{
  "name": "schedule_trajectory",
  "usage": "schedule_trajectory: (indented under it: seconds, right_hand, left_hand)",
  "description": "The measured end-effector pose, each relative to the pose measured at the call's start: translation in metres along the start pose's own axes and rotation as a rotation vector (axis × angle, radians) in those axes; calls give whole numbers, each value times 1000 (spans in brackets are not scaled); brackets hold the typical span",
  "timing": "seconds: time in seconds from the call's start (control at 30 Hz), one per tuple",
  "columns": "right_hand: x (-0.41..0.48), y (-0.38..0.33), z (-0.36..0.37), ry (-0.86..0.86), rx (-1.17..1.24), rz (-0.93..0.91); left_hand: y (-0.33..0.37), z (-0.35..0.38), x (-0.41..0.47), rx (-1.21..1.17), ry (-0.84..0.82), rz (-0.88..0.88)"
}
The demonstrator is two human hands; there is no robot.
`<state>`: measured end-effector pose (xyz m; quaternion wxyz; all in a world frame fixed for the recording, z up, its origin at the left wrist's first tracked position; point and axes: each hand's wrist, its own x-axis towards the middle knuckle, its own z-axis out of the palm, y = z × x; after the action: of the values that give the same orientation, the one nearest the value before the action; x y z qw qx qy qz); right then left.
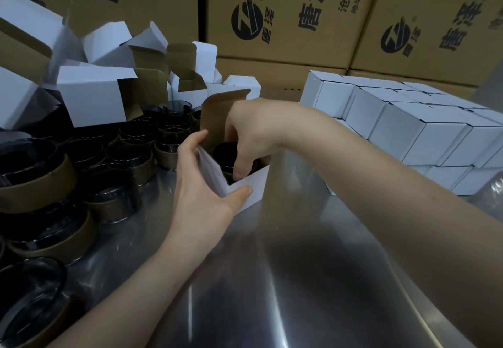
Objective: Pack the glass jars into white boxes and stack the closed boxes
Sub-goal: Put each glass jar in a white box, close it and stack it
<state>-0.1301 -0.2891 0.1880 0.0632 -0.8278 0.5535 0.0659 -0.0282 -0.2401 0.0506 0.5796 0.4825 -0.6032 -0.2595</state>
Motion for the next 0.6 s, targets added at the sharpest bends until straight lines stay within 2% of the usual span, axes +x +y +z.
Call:
schedule_trajectory:
  seconds: [0.1, 0.33, 0.6]
  right_hand:
    - [4, -8, -1, -52, -81, 3]
    - [7, -13, 5, -23, -271, -40]
    - [12, -14, 6, -63, -302, -58]
  left_hand:
    - [-2, 0, 1, 9, -8, -1]
    - [-3, 1, 1, 5, -18, -16]
    - [-1, 1, 3, 15, -35, -11]
